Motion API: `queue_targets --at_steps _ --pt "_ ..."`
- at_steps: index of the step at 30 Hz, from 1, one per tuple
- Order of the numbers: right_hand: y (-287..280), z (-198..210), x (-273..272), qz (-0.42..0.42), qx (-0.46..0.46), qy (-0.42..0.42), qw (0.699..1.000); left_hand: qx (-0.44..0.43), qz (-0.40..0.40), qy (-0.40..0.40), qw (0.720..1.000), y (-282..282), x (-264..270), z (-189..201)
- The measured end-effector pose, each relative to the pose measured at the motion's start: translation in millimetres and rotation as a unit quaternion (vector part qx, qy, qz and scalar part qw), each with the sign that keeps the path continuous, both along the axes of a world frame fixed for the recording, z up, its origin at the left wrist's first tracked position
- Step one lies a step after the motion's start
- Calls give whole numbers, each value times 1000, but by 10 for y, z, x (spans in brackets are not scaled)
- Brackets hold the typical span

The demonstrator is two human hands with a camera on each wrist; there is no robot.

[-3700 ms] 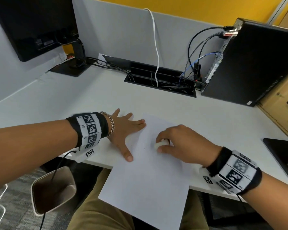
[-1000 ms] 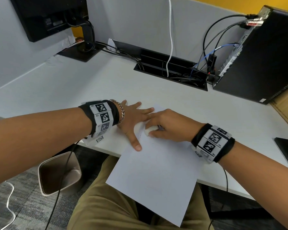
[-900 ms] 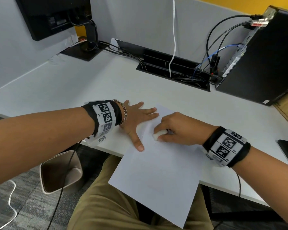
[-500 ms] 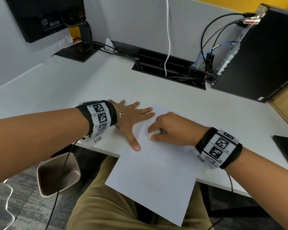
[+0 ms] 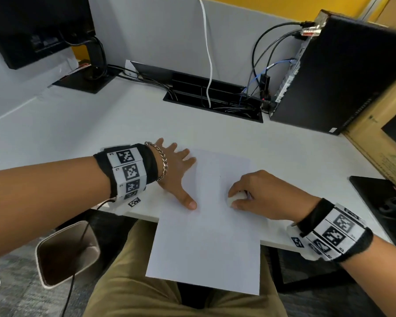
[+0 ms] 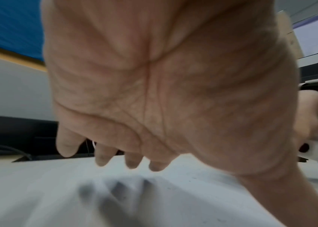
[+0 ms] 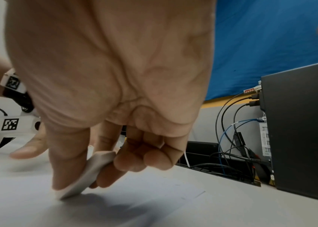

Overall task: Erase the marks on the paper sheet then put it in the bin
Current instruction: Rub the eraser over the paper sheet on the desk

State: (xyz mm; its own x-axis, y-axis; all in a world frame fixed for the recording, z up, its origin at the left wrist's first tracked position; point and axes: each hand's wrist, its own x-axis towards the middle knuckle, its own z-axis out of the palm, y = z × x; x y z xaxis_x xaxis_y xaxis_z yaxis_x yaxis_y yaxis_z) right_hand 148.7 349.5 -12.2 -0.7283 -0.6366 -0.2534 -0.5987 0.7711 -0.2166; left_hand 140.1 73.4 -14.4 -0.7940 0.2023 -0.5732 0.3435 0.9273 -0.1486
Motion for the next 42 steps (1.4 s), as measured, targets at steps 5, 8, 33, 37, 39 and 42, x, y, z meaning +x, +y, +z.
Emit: queue_targets --at_steps 5,8,33,37,39,42 --pt "-37 82 -88 10 1 -19 1000 69 -49 -32 996 109 -112 -50" --pt "-123 110 -222 3 -23 12 1000 82 -53 -31 995 119 -129 -85" --pt "-527 -72 -460 24 -11 84 996 95 -39 -19 995 61 -183 -197" --pt "-521 -80 -283 73 -1 47 996 86 -39 -20 995 72 -194 -202" --pt "-531 -47 -323 69 5 56 996 85 -40 -21 995 69 -195 -205" --pt "-564 -30 -433 36 15 97 995 78 -43 -23 996 82 -193 -188"
